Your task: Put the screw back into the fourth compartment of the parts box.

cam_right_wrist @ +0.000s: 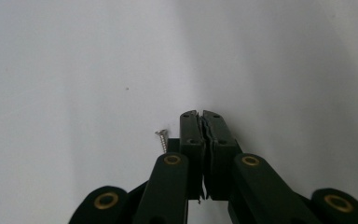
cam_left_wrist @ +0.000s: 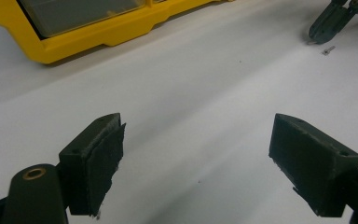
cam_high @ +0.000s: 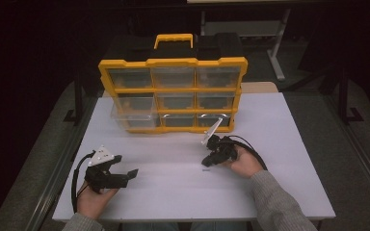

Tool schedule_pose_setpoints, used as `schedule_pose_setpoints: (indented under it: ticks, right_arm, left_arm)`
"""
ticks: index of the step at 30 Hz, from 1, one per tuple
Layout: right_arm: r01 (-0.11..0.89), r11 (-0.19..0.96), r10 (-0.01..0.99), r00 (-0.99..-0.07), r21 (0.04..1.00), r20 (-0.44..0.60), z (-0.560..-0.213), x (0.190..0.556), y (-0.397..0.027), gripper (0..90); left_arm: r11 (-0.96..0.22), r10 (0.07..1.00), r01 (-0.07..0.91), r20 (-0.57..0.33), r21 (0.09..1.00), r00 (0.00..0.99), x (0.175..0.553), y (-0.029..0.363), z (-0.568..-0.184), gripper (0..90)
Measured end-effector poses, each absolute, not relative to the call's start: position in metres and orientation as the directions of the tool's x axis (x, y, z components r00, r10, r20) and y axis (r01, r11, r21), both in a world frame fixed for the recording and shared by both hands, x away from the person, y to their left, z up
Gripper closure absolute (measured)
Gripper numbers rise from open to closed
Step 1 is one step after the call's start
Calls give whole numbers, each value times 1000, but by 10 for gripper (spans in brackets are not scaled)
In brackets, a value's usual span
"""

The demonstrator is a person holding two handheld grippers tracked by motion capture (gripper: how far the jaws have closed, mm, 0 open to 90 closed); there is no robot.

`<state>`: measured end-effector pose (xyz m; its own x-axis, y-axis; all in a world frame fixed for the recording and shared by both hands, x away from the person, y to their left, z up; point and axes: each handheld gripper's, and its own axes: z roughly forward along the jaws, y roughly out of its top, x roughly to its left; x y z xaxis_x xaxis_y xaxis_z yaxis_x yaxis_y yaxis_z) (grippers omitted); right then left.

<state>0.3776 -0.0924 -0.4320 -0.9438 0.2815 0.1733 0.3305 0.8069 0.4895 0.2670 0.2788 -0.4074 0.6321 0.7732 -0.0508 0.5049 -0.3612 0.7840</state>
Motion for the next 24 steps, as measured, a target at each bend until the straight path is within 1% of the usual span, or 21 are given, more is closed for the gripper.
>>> schedule_pose_setpoints:
  ticks: [5, 8, 12, 13, 16, 19, 20, 21, 22, 24]
  right_arm:
    - [349, 798, 291, -937, 491, 194, -423, 382, -94, 866]
    - [326, 790, 273, -946, 520, 177, -404, 387, -93, 866]
    - [323, 772, 273, -946, 547, 174, -383, 393, -94, 867]
    - [323, 772, 273, -946, 547, 174, -383, 393, -94, 867]
    - [332, 764, 290, -943, 553, 165, -367, 399, -96, 867]
    - [333, 757, 291, -942, 561, 168, -360, 402, -96, 867]
    - [337, 750, 295, -941, 569, 168, -355, 405, -96, 867]
    - [349, 751, 306, -936, 560, 173, -352, 405, -95, 867]
    - [317, 747, 281, -947, 584, 155, -349, 408, -94, 867]
    - [326, 750, 291, -944, 576, 154, -342, 409, -92, 867]
  left_arm:
    - [-359, 775, 507, -53, 784, 630, 267, 279, -408, 171]
    - [-350, 775, 503, -57, 790, 629, 267, 278, -407, 171]
    - [-351, 774, 499, -54, 792, 630, 267, 279, -407, 171]
    - [-351, 774, 499, -54, 792, 630, 267, 279, -407, 171]
    - [-357, 774, 502, -52, 788, 631, 266, 280, -406, 171]
    - [-356, 775, 506, -55, 786, 629, 267, 280, -406, 171]
    - [-331, 781, 508, -71, 795, 620, 267, 278, -408, 171]
    - [-365, 772, 504, -48, 783, 634, 267, 280, -407, 171]
    - [-369, 771, 502, -45, 783, 636, 267, 280, -407, 171]
    - [-362, 773, 503, -48, 785, 632, 267, 280, -407, 171]
